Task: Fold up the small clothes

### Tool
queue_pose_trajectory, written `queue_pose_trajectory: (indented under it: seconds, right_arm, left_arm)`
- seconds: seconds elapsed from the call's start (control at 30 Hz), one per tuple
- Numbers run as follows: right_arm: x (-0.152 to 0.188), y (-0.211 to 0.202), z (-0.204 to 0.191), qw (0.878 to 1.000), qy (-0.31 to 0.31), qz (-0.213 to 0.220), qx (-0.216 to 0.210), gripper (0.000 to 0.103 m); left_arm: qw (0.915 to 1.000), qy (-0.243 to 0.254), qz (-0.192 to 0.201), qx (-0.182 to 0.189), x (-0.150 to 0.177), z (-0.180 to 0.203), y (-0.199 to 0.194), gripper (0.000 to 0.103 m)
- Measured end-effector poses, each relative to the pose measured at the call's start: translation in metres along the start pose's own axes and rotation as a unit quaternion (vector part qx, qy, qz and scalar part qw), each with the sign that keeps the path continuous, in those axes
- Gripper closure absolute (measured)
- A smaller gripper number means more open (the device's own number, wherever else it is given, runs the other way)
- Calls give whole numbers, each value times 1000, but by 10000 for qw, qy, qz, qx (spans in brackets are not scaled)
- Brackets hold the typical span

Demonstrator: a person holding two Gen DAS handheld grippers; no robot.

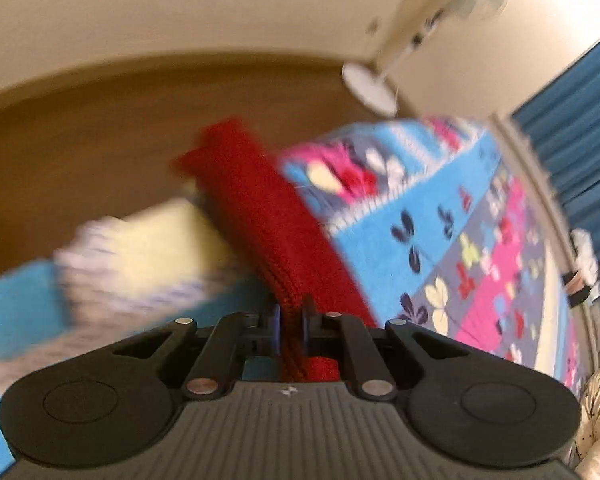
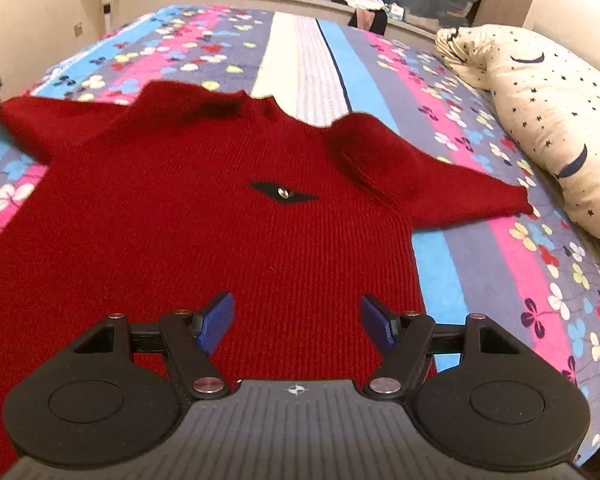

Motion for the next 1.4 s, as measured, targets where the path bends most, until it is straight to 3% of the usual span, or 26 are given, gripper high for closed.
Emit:
queue_pose_trajectory:
  seconds: [0.1, 0.23, 0.37, 0.43, 0.5, 0.57, 0.63, 0.7, 0.73, 0.77, 0.8, 0.83, 0.87, 0.93, 0.97, 1.0, 1.13, 1.23, 1.3, 1.4]
  right_arm:
    - [5, 0, -3, 9999, -49, -20, -97, 31]
    - [7, -4, 2, 9999, 71, -6, -128, 32]
    - [10, -13, 20, 9998, 195, 75, 0, 32]
    - [14, -13, 33, 9994, 341, 67, 55, 32]
    - [19, -13, 42, 9988, 479, 65, 78, 32]
    - [23, -12, 49, 9985, 544, 75, 75, 32]
    - [28, -12, 56, 9982, 585, 91, 100, 32]
    - [31, -11, 64, 9979, 628, 92, 143, 32]
    - [33, -9, 68, 9976, 664, 88, 180, 32]
    - [35, -8, 73, 9972, 703, 62, 232, 32]
    - [37, -6, 79, 9968, 749, 28, 275, 32]
    - [39, -4, 83, 9965, 784, -2, 291, 32]
    - [41, -3, 89, 9961, 830, -35, 314, 32]
    - [44, -3, 99, 9952, 910, -39, 356, 32]
    - [45, -2, 103, 9951, 921, -36, 371, 32]
    - [46, 1, 107, 9949, 927, -37, 391, 32]
    - [27, 22, 118, 9917, 1273, 97, 172, 32]
    - [-3, 44, 119, 9782, 1991, 367, -453, 32]
    - [-23, 62, 120, 9603, 2583, 528, -909, 32]
    - [-52, 98, 122, 9353, 3252, 578, -1271, 32]
  left_arm:
    - [9993, -344, -84, 136, 6, -39, -18, 93]
    - [9997, -57, -140, -210, 15, -36, -5, 93]
    - [9977, 573, 246, -280, 14, 19, -18, 93]
    - [9944, 943, 475, -58, 19, 59, -41, 93]
    - [9857, 1484, 726, 322, 38, 115, -67, 93]
    - [9673, 2206, 862, 913, 82, 179, -98, 93]
    - [9410, 2885, 786, 1585, 146, 233, -123, 92]
    - [9081, 3508, 348, 2261, 230, 270, -141, 91]
    - [8956, 3725, 20, 2430, 269, 279, -140, 82]
    - [8771, 4050, -406, 2550, 316, 284, -135, 69]
    - [8590, 4382, -818, 2517, 356, 284, -125, 30]
    - [8401, 4774, -1206, 2275, 394, 279, -111, 9]
    - [8283, 5071, -1341, 1971, 418, 268, -100, 10]
    - [8174, 5355, -1268, 1705, 433, 239, -88, 11]
    - [8219, 5301, -1280, 1648, 427, 227, -86, 10]
    - [8340, 5116, -1294, 1612, 410, 212, -83, 9]
    - [8914, 4262, -641, 1403, 317, 167, -76, 7]
    - [9161, 3798, -681, 1088, 262, 163, -50, 7]
    - [9196, 3628, -1041, 1091, 247, 173, -27, 7]
    - [9061, 3763, -1623, 1051, 253, 188, 5, 7]
Point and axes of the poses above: each gripper's, at about its wrist camera, not at the fingertips, and y roughly the way its jaws point, z to its right, x to its underside, the point moved 6 cm from there along y, roughly the way its jaws point
